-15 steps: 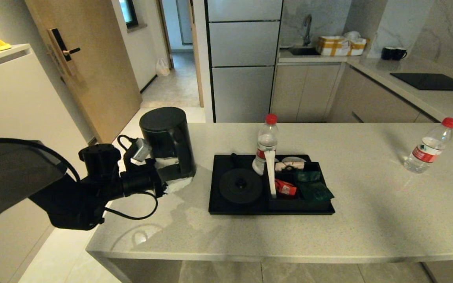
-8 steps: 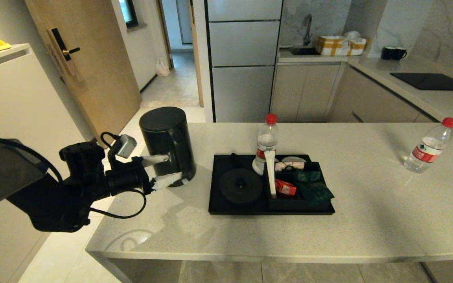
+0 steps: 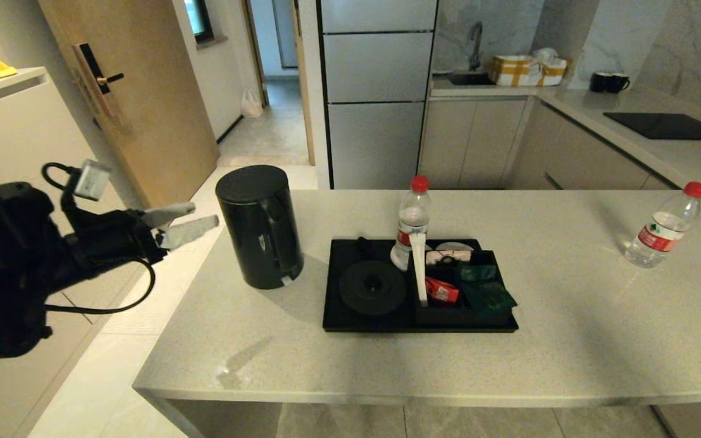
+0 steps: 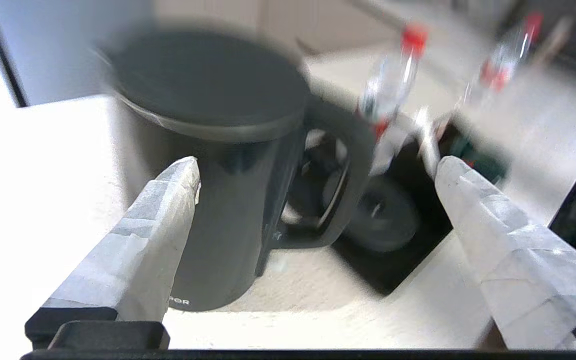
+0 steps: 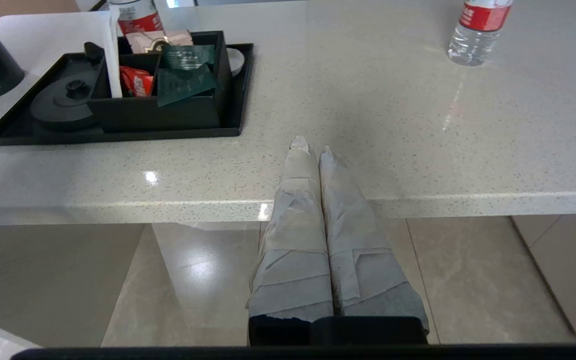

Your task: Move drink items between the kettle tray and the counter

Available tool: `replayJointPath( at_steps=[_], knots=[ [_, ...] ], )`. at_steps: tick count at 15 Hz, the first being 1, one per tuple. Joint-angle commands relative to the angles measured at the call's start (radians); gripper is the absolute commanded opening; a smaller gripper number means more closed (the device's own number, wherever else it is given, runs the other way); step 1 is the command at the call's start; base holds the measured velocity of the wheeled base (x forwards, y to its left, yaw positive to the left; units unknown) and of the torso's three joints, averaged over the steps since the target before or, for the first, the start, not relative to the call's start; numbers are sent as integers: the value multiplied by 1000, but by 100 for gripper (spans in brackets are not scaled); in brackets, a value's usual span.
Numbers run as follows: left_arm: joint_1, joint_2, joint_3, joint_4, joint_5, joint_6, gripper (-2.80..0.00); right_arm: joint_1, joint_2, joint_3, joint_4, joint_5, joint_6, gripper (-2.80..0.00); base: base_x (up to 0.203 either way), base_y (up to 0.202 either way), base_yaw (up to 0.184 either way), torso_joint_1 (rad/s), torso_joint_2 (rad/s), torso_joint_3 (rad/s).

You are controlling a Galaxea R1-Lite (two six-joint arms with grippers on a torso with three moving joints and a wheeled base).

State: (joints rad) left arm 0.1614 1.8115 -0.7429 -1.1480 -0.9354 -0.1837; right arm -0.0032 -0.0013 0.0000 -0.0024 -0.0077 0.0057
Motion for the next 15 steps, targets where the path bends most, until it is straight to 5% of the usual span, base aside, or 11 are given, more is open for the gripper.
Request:
replayJointPath(
  at_steps=[1,2,7,10,13,15],
  knots=[
    [65,-206,3,62,-6,-123,0,0,0,0,-1,0,0,-280,0,0,0,0,0,0],
    [84,-271,-6,164,-3,-147,-280,0,0,0,-1,0,0,-280,0,0,0,0,0,0],
    [115,-621,-248,994,46,-335,-280,0,-2,0,1,0,0,-280,0,0,0,0,0,0],
    [120,-770,-464,1462,86,-377,-280,0,0,0,-1,0,0,-280,0,0,0,0,0,0],
    [122,-918,-673,1869,185,-345,-280,0,0,0,-1,0,0,-280,0,0,0,0,0,0],
    [121,-1068,-711,2082,291,-224,-280,0,0,0,-1,0,0,-280,0,0,0,0,0,0]
  ],
)
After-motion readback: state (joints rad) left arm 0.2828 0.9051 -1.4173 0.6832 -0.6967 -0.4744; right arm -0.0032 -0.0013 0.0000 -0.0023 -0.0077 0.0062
